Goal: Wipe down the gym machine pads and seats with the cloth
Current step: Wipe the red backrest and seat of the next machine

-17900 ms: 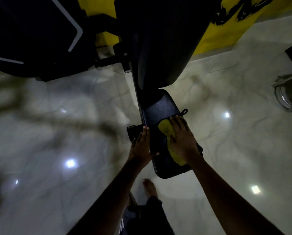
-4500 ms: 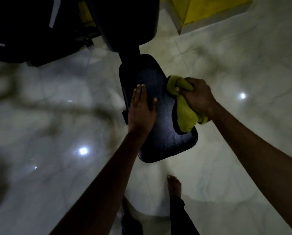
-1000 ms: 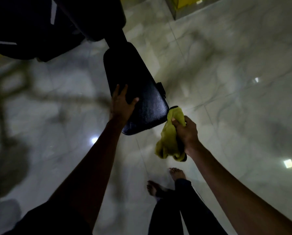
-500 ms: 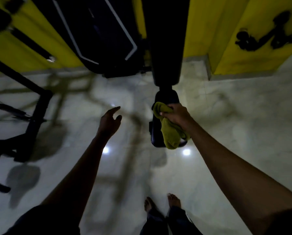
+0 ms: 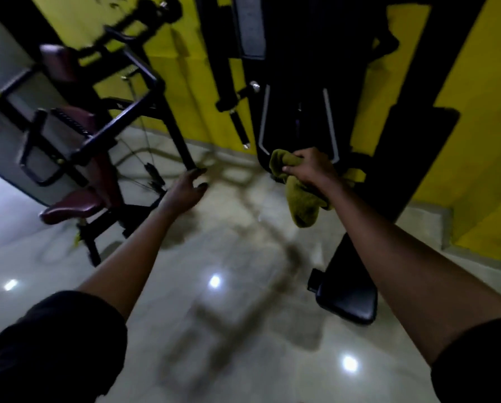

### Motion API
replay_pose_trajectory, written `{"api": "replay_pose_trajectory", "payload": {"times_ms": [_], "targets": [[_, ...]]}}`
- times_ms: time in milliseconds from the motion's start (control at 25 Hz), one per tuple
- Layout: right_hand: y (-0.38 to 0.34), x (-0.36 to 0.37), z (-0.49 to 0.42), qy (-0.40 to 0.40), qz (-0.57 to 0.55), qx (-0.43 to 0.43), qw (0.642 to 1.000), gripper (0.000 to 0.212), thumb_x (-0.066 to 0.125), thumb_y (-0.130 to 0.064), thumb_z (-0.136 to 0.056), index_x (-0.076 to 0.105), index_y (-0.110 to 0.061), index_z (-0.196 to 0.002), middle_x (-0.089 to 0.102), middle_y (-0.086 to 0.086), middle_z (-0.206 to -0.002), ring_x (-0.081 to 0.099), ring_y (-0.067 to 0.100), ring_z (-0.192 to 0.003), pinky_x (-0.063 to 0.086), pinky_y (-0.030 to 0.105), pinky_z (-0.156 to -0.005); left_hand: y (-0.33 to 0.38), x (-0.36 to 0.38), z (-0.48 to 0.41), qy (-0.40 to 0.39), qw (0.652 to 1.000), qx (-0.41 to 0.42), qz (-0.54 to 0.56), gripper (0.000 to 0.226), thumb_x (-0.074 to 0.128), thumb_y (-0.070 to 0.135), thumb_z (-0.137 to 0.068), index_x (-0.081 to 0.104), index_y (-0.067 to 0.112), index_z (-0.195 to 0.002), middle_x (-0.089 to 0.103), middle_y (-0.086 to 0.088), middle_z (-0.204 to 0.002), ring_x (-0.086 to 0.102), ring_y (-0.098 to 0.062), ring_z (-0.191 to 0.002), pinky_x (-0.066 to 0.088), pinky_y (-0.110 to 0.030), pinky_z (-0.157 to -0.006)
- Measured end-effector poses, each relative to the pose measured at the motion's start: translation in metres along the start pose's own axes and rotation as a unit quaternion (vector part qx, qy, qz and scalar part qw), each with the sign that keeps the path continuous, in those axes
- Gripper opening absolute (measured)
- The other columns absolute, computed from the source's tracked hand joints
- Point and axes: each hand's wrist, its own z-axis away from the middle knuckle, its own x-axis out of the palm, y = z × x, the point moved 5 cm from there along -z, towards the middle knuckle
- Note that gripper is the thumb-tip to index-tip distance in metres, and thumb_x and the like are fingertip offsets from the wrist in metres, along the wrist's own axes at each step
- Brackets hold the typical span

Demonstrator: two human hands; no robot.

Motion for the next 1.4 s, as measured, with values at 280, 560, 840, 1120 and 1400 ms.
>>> {"api": "replay_pose_trajectory", "payload": {"times_ms": [280, 560, 840, 1120, 1400], "targets": [[-0.163, 0.016, -0.024, 0.010, 0.016, -0.093, 0.995, 0.036, 0.079, -0.031, -0.082, 0.074, -0.017, -0.115, 0.073, 0.010, -0.108, 0.067, 0.027, -0.104, 0.040, 0.025, -0.073, -0.061, -0.173, 0.038, 0.121, 0.992, -0.014, -0.021, 0.049, 0.061, 0.028, -0.091, 0.054, 0.026, -0.139, 0.061, -0.002, -0.131, 0.056, -0.022, -0.121, 0.040, -0.035, -0.106], [-0.319, 0.084, -0.028, -0.007, 0.039, -0.149, 0.988, 0.051, 0.078, -0.030, -0.083, 0.064, -0.020, -0.131, 0.067, 0.012, -0.124, 0.062, 0.029, -0.114, 0.046, 0.029, -0.081, -0.137, -0.292, 0.073, 0.195, 0.981, -0.001, -0.016, 0.046, 0.064, 0.021, -0.088, 0.058, 0.019, -0.134, 0.063, -0.001, -0.130, 0.058, -0.016, -0.118, 0.041, -0.027, -0.099], [-0.453, 0.167, -0.032, 0.000, 0.058, -0.196, 0.979, 0.042, 0.070, -0.015, -0.084, 0.067, -0.017, -0.126, 0.068, 0.012, -0.117, 0.064, 0.028, -0.105, 0.052, 0.032, -0.079, -0.231, -0.393, 0.068, 0.230, 0.972, -0.018, -0.035, 0.057, 0.063, 0.017, -0.089, 0.049, 0.018, -0.144, 0.053, -0.006, -0.144, 0.049, -0.019, -0.133, 0.031, -0.019, -0.099], [-0.547, 0.256, -0.084, -0.012, 0.068, -0.212, 0.975, 0.047, 0.066, -0.011, -0.089, 0.061, -0.018, -0.135, 0.067, 0.011, -0.119, 0.060, 0.022, -0.094, 0.044, 0.028, -0.071, -0.326, -0.458, 0.001, 0.242, 0.969, -0.001, -0.047, 0.059, 0.064, 0.022, -0.090, 0.045, 0.017, -0.146, 0.050, -0.009, -0.146, 0.046, -0.021, -0.135, 0.032, -0.024, -0.103], [-0.645, 0.342, -0.174, -0.001, 0.094, -0.220, 0.971, 0.053, 0.067, -0.011, -0.086, 0.059, -0.022, -0.138, 0.068, 0.012, -0.121, 0.064, 0.027, -0.107, 0.045, 0.028, -0.075, -0.410, -0.530, -0.096, 0.233, 0.970, 0.005, -0.061, 0.065, 0.064, 0.021, -0.089, 0.041, 0.013, -0.149, 0.046, -0.009, -0.150, 0.044, -0.020, -0.138, 0.029, -0.023, -0.108]]}}
